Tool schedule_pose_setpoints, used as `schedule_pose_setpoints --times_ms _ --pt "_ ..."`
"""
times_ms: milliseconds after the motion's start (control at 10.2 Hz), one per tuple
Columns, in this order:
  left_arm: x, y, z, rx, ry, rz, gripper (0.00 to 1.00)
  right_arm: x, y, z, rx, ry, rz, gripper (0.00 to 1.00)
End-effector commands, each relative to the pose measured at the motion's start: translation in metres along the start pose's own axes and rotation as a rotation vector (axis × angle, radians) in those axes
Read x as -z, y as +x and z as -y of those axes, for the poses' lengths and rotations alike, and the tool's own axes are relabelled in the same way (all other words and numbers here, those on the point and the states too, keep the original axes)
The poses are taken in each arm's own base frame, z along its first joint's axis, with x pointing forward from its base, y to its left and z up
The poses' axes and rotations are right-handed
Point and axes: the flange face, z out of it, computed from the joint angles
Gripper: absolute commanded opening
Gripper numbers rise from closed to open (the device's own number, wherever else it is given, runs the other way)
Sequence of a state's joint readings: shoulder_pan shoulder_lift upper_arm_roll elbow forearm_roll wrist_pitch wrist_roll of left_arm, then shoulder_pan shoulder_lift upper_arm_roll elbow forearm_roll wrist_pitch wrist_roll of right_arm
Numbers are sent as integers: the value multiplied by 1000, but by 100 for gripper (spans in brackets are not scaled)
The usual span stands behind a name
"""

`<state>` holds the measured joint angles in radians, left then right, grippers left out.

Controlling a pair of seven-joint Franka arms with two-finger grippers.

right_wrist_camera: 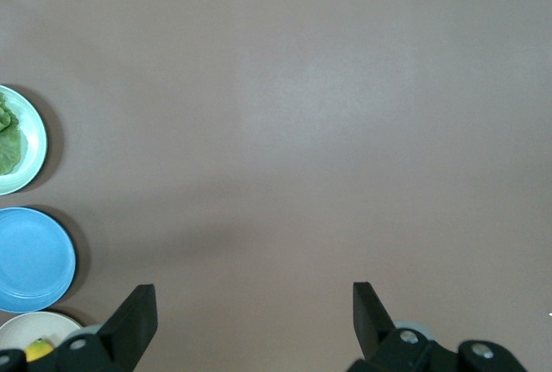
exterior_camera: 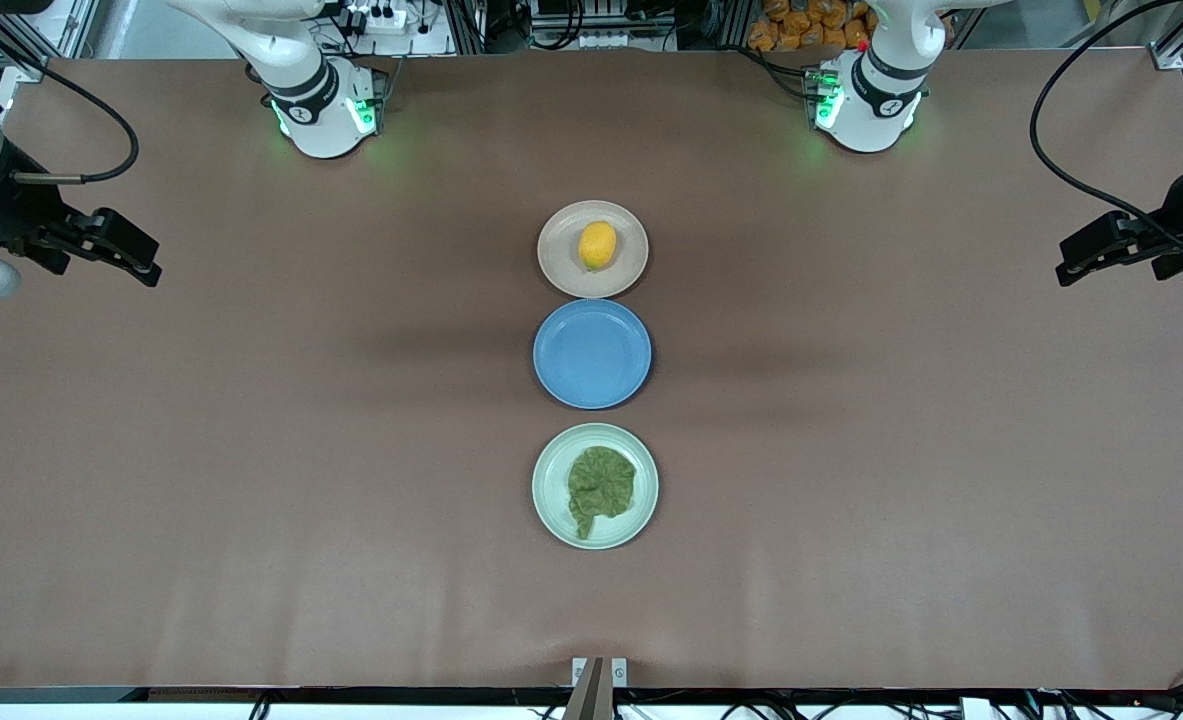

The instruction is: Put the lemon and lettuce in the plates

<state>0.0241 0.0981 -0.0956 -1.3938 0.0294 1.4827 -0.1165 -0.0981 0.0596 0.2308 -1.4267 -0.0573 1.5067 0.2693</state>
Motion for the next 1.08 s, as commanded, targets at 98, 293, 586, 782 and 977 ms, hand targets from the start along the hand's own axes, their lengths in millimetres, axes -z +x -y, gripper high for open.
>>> schedule_pose_setpoints --times_ms 98,293,586,782,977 --pt "6 -7 -1 -21 -14 -3 100 3 -8 -5 -3 10 4 100" --pt "6 -7 -6 -28 -13 -3 100 2 -6 -5 -3 11 6 100" --pt "4 -7 -12 -31 -17 0 100 1 -5 -5 3 12 6 100" --pt "7 -10 -22 -42 -22 -4 100 1 -4 -6 8 12 6 100" --pt "5 -9 -22 -60 -14 -2 100 1 -5 -5 14 12 5 100"
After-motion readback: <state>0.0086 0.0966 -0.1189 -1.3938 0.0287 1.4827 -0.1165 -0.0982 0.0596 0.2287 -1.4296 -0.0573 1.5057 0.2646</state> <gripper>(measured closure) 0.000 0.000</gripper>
